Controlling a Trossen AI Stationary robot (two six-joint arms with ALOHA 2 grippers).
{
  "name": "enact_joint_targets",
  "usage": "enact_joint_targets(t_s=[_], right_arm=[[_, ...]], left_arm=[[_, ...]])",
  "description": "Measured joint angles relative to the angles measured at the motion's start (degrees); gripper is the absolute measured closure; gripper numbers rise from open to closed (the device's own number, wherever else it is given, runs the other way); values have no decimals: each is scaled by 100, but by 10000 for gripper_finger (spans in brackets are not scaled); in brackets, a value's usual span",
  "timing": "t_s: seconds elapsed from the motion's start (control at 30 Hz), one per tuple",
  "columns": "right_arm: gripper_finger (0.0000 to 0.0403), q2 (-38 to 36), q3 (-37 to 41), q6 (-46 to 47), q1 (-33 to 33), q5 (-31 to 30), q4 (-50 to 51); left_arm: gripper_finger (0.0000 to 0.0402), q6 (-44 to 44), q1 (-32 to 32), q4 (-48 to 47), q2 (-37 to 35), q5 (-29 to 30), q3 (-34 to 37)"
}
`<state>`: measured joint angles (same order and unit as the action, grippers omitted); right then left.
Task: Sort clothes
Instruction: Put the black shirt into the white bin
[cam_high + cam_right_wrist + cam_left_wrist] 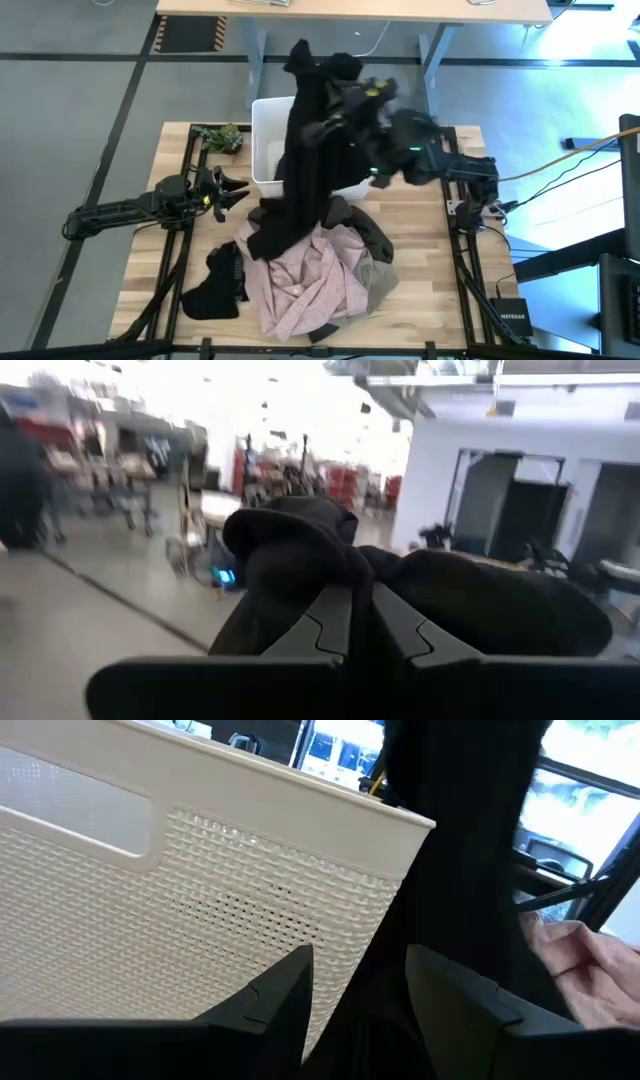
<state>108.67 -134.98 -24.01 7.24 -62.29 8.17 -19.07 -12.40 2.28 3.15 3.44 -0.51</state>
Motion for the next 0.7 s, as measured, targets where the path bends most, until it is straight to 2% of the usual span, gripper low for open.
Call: enact_joint_targets(t_s=[0.2, 0.3, 0.47, 0.7], right_arm=[[355, 361, 4, 1756, -521, 16, 1672], [332, 567, 6, 2433, -678, 333, 2521], [283, 778, 13, 2997, -739, 797, 3346], [206, 617, 7, 2930, -558, 1371, 3838]], left_arm=[[245, 19, 0, -3, -1, 1, 0], [245, 22, 0, -11, -2, 1, 0], [245, 27, -2, -14, 1, 3, 0], [245, 21, -1, -57, 1, 1, 0]])
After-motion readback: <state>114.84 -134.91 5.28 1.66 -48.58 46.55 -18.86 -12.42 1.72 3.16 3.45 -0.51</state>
